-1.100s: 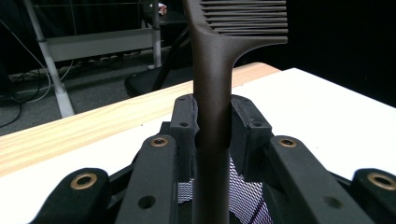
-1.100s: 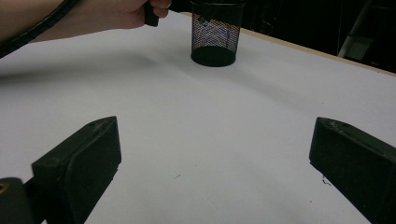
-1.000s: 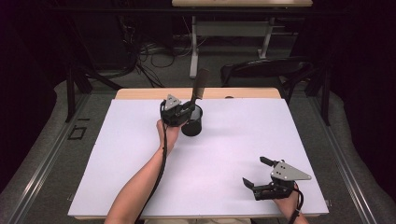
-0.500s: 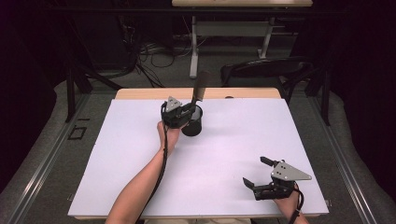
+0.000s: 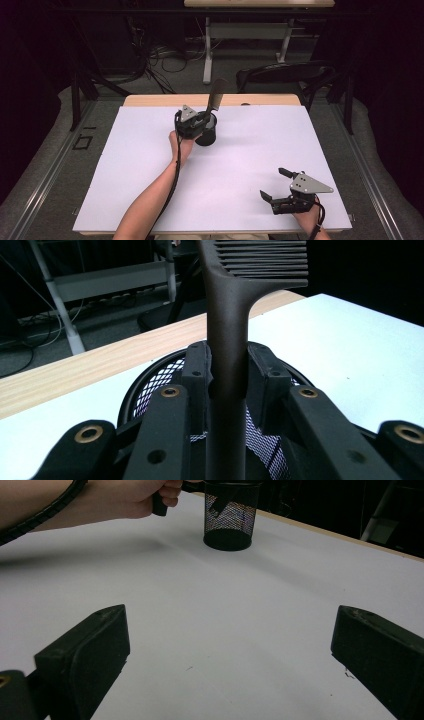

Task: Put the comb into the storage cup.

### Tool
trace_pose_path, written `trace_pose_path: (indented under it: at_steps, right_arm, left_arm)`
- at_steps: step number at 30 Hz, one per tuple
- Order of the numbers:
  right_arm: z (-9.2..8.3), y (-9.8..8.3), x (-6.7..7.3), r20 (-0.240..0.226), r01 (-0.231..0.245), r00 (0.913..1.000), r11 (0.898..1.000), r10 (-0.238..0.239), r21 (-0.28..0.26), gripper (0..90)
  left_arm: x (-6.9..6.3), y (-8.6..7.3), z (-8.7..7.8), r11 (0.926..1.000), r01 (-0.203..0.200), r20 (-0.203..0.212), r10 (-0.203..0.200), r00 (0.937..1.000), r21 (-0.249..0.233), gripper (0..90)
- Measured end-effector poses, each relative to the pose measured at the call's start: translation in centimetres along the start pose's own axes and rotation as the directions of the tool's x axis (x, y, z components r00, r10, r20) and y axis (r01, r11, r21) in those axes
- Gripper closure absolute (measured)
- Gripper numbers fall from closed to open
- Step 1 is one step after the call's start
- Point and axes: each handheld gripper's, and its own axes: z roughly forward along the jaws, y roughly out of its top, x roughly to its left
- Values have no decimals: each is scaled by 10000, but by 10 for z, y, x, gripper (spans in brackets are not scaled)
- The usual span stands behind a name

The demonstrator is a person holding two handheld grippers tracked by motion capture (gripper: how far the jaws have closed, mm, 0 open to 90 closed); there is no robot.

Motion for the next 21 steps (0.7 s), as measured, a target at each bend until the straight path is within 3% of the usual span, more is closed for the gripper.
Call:
trace_pose_path:
  at_steps: [5,12,21]
  right_arm:
    - [0,0,0,8,-13,10000,10000,13,3,18]
    - [0,0,0,4,-31,10000,10000,31,3,18]
    - [0,0,0,4,-15,10000,10000,15,13,18]
  left_arm:
    - [-2,-1,-2,9999,-83,-17,83,10000,-125,714]
    - [-4,5,-11,9993,-173,69,176,9998,-343,410]
    - [-1,13,-26,9996,-287,347,285,9990,65,184]
